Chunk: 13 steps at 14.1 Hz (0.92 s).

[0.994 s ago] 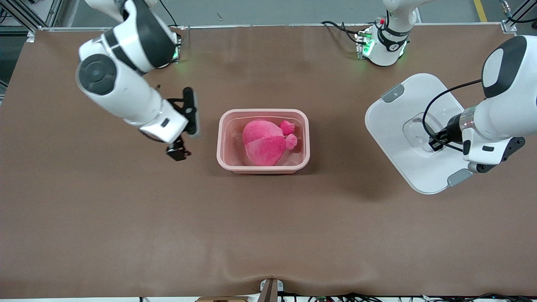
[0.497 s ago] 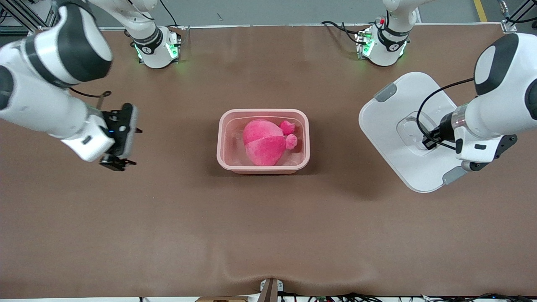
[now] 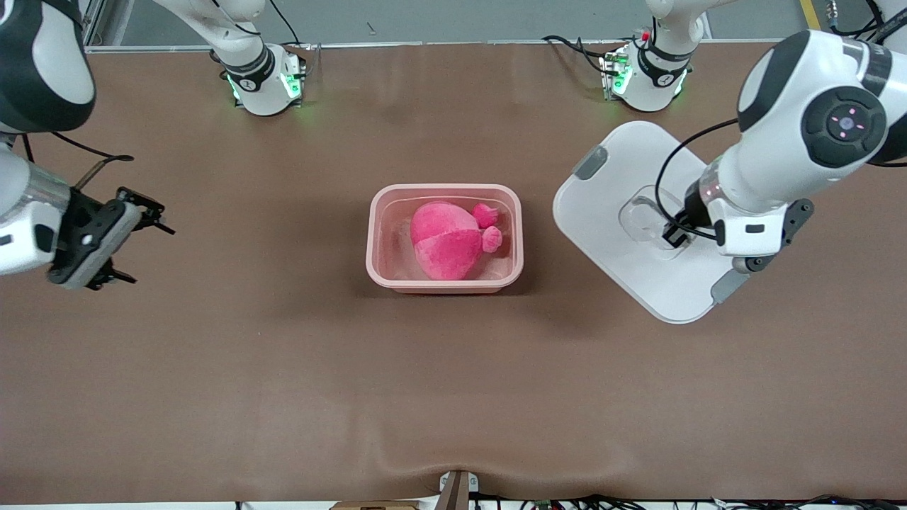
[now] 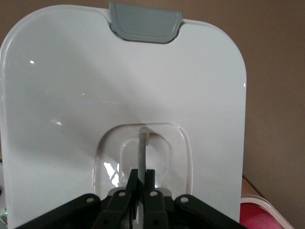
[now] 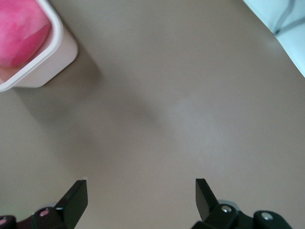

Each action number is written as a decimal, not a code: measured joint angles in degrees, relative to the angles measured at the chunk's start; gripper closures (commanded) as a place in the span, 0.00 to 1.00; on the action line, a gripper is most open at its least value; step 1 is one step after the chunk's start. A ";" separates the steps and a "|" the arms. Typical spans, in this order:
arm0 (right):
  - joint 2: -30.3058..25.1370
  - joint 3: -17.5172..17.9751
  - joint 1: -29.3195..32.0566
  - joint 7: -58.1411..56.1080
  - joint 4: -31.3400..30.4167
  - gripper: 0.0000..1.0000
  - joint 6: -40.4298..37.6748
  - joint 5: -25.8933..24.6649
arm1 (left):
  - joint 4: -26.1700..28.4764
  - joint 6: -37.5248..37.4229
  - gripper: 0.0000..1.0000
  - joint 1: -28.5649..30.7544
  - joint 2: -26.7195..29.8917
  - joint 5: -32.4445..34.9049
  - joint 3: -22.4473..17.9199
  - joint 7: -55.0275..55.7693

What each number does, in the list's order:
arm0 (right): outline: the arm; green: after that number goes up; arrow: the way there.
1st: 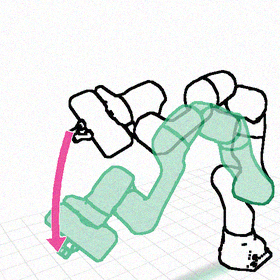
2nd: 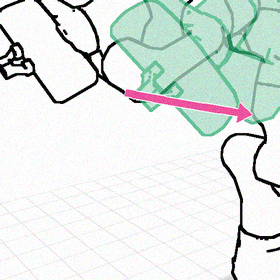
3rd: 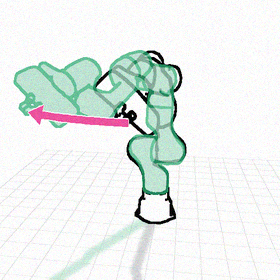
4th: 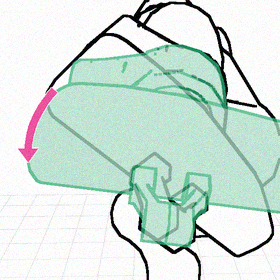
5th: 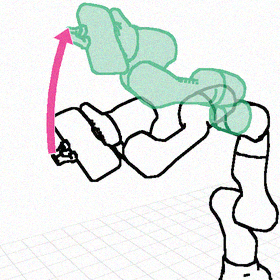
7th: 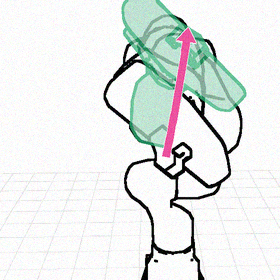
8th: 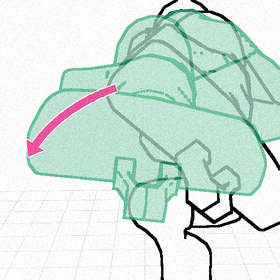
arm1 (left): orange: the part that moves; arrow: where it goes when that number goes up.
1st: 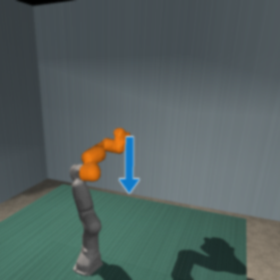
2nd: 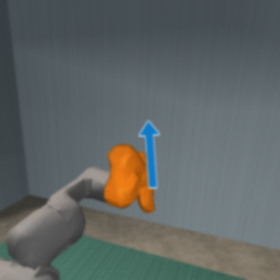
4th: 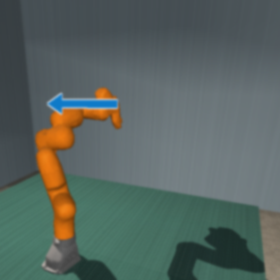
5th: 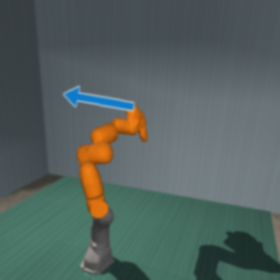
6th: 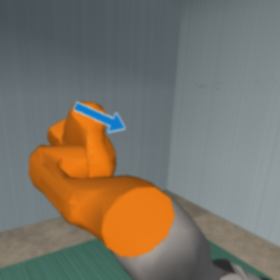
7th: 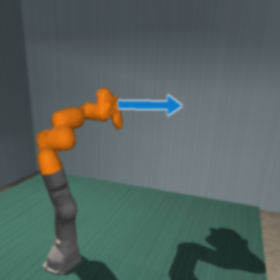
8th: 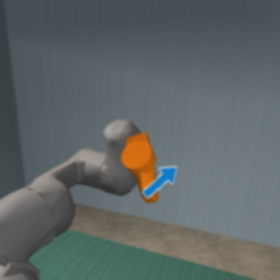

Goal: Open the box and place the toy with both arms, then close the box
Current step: 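Withdraw the right gripper while the left gripper carries the lid toward the box, then lower the lid onto the box with the left gripper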

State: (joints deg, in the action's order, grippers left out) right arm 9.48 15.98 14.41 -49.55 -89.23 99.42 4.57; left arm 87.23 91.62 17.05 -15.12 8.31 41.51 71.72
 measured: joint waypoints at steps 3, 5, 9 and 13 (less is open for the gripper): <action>-1.54 -6.91 -5.54 9.44 0.04 0.00 -3.19 -0.80 | -0.54 2.94 1.00 -3.29 -0.05 -0.03 0.06 8.29; -2.08 -18.14 -17.41 15.80 0.61 0.00 -4.94 -2.96 | -0.57 5.45 1.00 -5.65 -0.32 -0.03 0.07 14.80; -2.18 -23.39 -19.87 26.09 1.70 0.00 -5.25 -2.96 | -0.58 12.59 1.00 -11.14 -2.50 0.20 0.03 29.64; -2.21 -21.62 -14.13 36.60 1.75 0.00 -5.78 -2.96 | -0.58 18.71 1.00 -17.78 -6.47 7.31 0.03 48.57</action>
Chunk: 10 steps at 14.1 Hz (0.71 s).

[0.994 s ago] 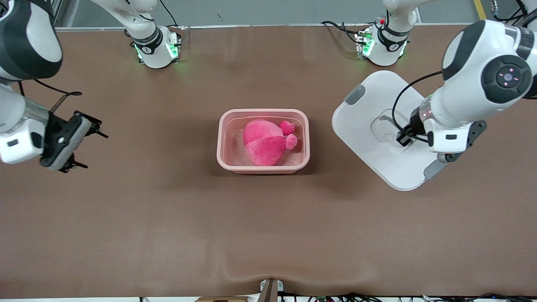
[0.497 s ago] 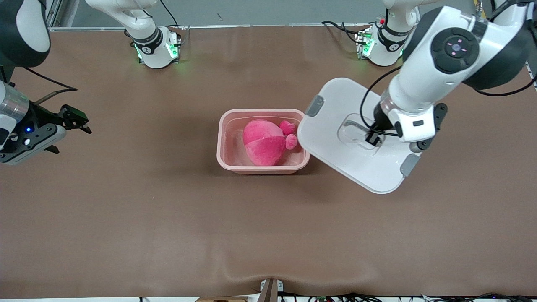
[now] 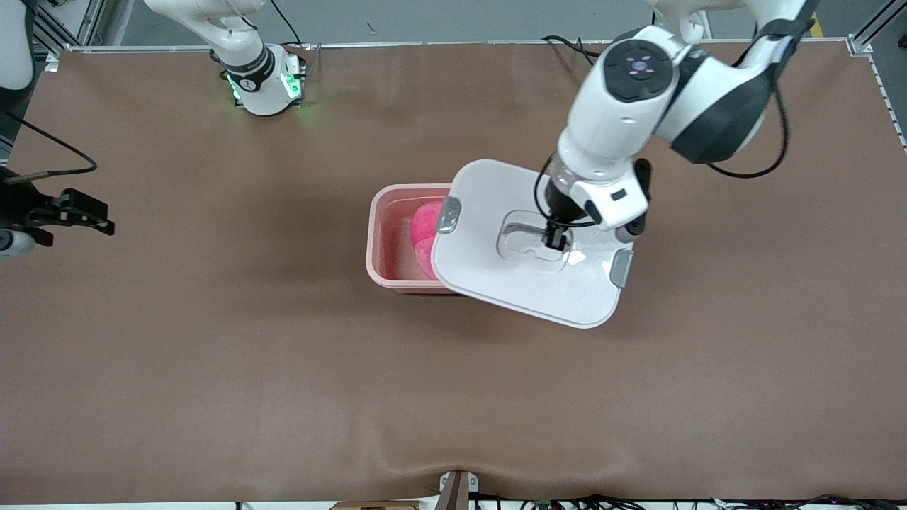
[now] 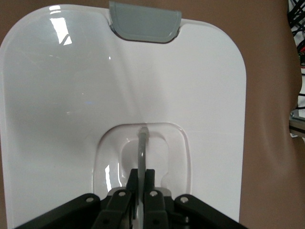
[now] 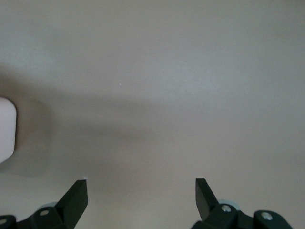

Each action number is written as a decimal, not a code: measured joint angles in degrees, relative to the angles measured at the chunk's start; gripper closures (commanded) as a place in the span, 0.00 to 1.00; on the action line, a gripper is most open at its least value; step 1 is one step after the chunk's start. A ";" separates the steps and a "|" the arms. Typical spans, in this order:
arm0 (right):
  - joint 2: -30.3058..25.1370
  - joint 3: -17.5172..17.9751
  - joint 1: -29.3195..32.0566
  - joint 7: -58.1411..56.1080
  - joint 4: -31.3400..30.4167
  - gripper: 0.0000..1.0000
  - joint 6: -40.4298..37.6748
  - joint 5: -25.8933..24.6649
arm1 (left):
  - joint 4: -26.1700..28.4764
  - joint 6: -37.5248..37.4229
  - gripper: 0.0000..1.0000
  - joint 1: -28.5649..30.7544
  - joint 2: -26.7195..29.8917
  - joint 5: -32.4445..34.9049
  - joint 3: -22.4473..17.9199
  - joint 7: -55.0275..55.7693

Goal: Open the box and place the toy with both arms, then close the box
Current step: 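Lower the lid onto the box with the left gripper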

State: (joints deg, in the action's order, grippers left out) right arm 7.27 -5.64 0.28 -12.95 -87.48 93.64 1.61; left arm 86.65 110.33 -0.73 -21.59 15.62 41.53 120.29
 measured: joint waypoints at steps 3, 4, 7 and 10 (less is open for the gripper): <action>-0.19 0.22 1.90 9.82 0.02 0.00 -1.83 0.19 | -0.05 3.17 1.00 -3.41 -2.64 3.55 -0.02 9.94; -0.42 0.31 1.95 11.38 0.02 0.00 -2.28 0.18 | -0.05 4.16 1.00 -4.55 -3.53 5.26 -0.05 13.68; -1.03 0.66 1.98 12.73 0.03 0.00 -2.38 -0.52 | -0.10 8.32 1.00 -8.33 -6.83 12.54 -0.06 27.34; -1.01 0.63 2.54 11.24 -0.10 0.00 -0.82 -4.74 | -0.17 8.98 1.00 -12.51 -9.39 18.43 -0.07 36.20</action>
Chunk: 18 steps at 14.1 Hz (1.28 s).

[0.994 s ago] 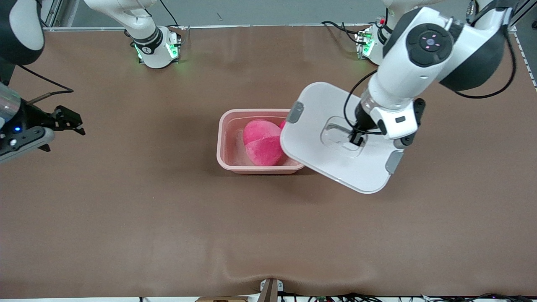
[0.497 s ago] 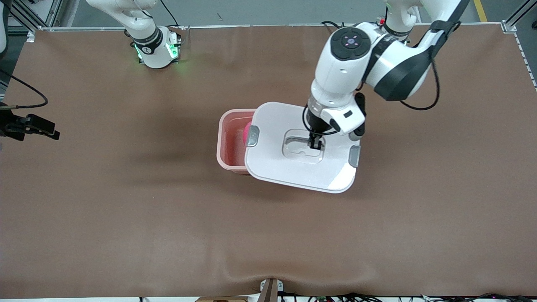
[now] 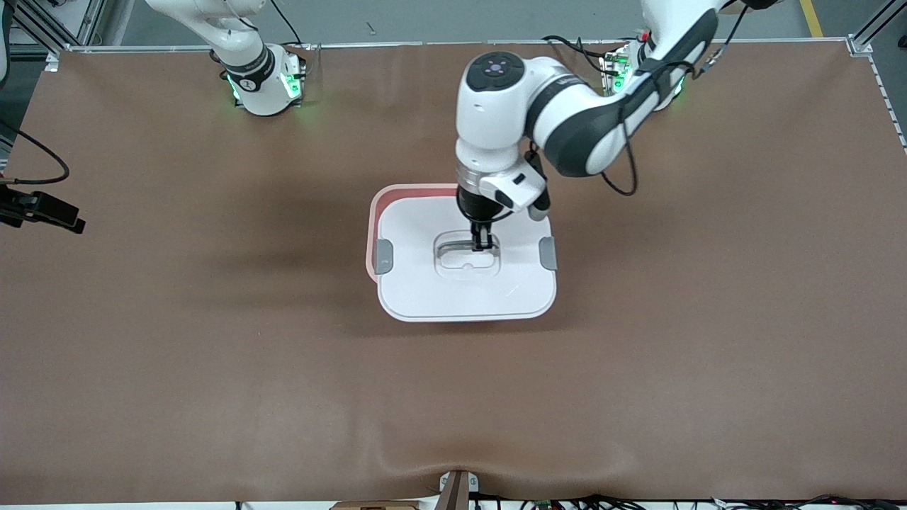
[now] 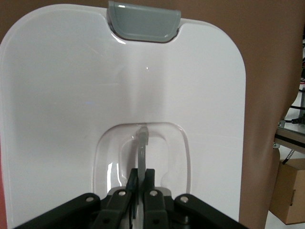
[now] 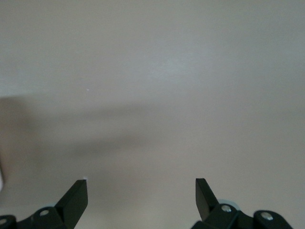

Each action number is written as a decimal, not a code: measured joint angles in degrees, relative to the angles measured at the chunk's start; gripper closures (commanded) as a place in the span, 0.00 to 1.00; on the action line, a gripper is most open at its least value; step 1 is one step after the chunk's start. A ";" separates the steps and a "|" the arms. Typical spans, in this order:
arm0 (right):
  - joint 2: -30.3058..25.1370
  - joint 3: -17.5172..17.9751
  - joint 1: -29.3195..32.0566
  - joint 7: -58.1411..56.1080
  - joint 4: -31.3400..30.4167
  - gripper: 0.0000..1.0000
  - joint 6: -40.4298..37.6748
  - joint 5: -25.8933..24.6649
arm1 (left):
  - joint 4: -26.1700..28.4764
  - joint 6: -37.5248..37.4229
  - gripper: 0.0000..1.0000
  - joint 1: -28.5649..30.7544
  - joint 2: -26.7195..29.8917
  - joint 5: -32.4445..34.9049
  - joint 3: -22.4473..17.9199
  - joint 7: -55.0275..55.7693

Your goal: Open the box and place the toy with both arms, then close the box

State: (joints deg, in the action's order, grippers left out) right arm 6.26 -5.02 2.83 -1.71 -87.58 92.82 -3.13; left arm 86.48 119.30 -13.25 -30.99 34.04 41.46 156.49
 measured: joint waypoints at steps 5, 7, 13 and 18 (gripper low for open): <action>0.06 0.03 1.27 -0.20 -0.50 0.00 0.58 2.88 | 1.37 -0.26 1.00 -3.33 -0.60 1.15 -0.15 0.60; 0.07 0.04 1.29 -0.20 -0.68 0.00 0.52 4.55 | 2.80 -0.26 1.00 -4.27 -0.74 3.68 -0.17 2.19; 0.07 0.17 1.30 -1.12 -0.81 0.00 -0.46 5.88 | 4.39 -0.26 1.00 -5.75 -0.85 5.46 -0.33 3.35; -0.04 0.12 1.31 -2.29 -0.40 0.00 -0.41 6.12 | 5.15 -0.26 1.00 -6.76 -1.12 6.39 -0.57 4.39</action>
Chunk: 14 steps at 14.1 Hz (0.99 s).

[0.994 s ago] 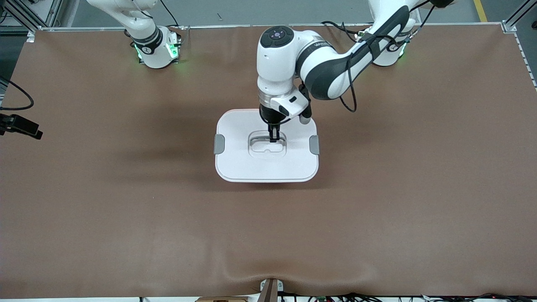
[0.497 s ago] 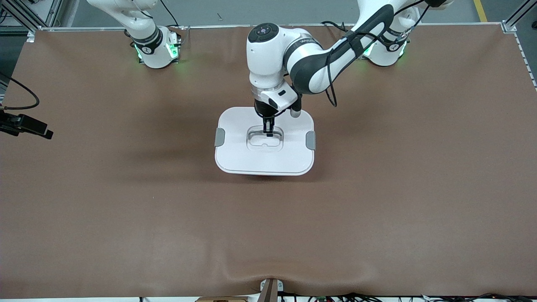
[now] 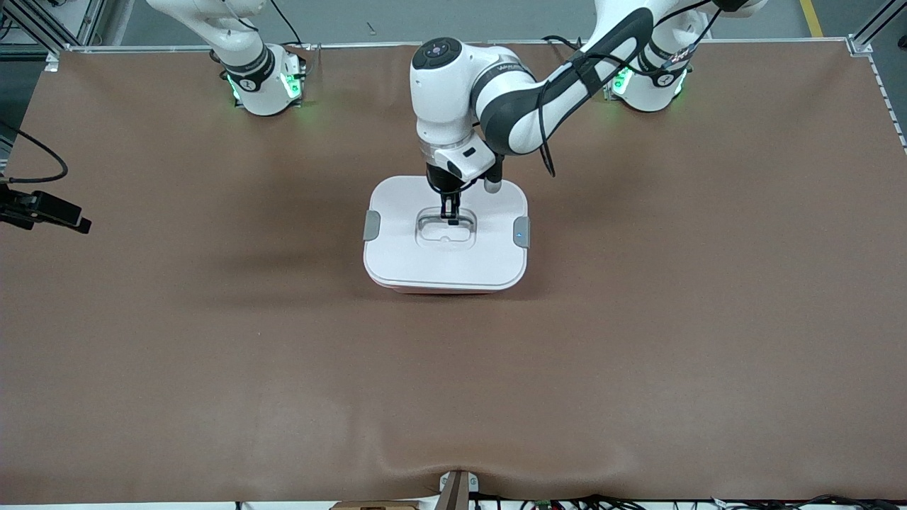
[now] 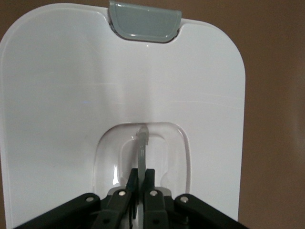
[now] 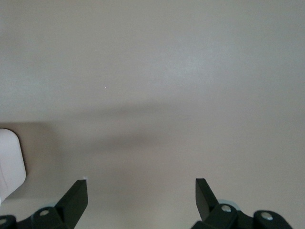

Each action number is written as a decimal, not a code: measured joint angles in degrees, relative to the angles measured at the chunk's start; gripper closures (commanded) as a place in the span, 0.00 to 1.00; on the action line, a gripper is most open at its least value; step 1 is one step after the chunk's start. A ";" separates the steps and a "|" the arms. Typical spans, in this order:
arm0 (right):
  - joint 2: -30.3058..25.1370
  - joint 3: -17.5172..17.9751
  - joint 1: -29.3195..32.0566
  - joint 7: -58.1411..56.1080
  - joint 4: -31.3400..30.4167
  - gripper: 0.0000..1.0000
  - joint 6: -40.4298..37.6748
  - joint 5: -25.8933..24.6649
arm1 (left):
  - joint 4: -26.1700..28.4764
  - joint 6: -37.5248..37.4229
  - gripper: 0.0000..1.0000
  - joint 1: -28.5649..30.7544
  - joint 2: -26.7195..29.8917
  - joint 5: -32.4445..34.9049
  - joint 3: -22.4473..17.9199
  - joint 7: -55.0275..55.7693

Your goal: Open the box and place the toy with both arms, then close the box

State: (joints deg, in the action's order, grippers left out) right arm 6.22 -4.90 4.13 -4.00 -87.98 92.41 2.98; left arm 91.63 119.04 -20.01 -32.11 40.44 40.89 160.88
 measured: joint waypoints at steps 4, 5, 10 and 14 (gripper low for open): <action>-0.28 -0.07 0.03 -0.30 0.34 0.00 0.01 0.09 | 0.00 0.00 1.00 -0.19 -0.89 2.75 -0.36 0.87; -0.27 -0.11 0.09 -0.37 0.33 0.00 0.05 0.09 | 0.00 0.00 1.00 -0.24 -1.21 2.99 -0.40 0.91; -0.28 0.12 0.11 -0.86 0.38 0.00 0.37 0.32 | -0.07 0.01 1.00 -1.20 -1.88 3.39 -0.48 1.33; -0.28 0.38 0.09 -0.97 0.46 0.00 0.39 0.34 | -0.07 0.02 1.00 -1.45 -2.39 4.09 -0.53 1.58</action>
State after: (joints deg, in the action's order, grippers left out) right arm 5.94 -4.52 4.23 -4.96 -87.52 92.80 3.32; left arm 91.55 119.06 -21.46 -34.49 44.53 40.36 162.46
